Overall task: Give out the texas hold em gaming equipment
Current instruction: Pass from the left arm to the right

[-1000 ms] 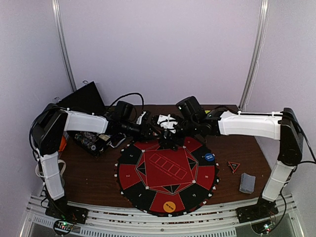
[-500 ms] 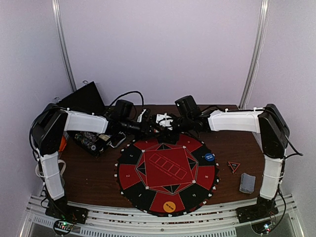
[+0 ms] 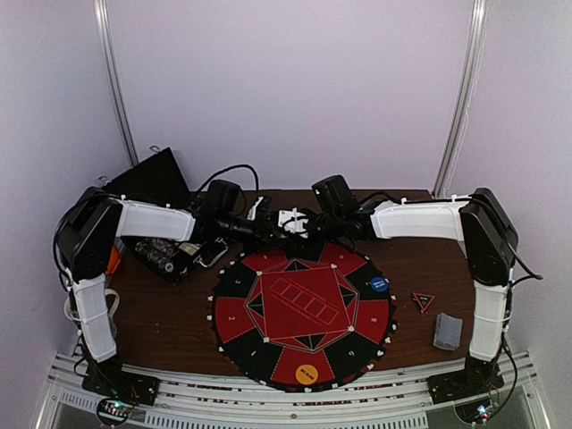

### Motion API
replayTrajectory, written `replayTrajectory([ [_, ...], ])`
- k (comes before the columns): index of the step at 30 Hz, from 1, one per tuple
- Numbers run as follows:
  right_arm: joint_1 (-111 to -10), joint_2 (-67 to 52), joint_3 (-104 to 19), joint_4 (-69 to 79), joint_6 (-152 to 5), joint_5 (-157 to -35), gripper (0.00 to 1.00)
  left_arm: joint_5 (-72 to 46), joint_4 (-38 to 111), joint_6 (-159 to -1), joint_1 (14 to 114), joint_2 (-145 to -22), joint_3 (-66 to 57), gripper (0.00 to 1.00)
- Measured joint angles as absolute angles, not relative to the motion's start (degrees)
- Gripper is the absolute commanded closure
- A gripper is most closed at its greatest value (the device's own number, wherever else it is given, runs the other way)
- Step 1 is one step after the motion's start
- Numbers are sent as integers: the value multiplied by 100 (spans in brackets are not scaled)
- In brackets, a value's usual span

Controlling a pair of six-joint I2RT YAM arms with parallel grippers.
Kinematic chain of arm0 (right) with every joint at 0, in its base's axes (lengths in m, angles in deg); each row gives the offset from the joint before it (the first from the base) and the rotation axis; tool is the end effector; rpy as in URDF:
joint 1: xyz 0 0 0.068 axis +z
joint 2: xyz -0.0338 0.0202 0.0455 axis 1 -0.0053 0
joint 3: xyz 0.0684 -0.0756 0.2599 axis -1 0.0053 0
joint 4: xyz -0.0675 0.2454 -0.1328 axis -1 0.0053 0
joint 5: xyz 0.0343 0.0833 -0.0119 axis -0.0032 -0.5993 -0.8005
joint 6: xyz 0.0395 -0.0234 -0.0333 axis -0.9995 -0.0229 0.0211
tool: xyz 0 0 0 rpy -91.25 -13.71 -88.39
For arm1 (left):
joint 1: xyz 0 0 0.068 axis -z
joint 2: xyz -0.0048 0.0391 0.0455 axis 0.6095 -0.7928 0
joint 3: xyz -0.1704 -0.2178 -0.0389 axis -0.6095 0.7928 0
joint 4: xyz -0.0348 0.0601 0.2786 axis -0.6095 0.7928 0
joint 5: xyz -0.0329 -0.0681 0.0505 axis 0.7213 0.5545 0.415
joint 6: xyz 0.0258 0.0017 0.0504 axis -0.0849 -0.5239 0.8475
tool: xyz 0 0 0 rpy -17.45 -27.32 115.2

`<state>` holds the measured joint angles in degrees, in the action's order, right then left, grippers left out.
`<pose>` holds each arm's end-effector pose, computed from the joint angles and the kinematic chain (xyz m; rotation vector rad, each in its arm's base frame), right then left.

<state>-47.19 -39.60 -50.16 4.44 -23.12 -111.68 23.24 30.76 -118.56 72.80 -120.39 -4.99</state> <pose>0.3488 0.3413 0.2197 -1.5956 1.3408 0.4211 0.3571 -0.2863 0.1830 0.2370 2.4264 -1.6150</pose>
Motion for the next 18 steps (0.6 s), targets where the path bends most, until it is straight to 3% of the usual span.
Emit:
replayTrajectory([
  [5, -4726, -3962, -5016, 440, -2231, -11127, 100, 2326, 3067, -11854, 7280, -12043, -499, 97],
  [9, -4732, -3986, -5088, 610, -2283, -11020, 100, 2378, 2973, -11854, 7280, -12168, -551, 86],
  [18, -4763, -4589, -5257, 711, -2795, -10616, 100, 2756, 2873, -11766, 7129, -13224, -1100, 85],
])
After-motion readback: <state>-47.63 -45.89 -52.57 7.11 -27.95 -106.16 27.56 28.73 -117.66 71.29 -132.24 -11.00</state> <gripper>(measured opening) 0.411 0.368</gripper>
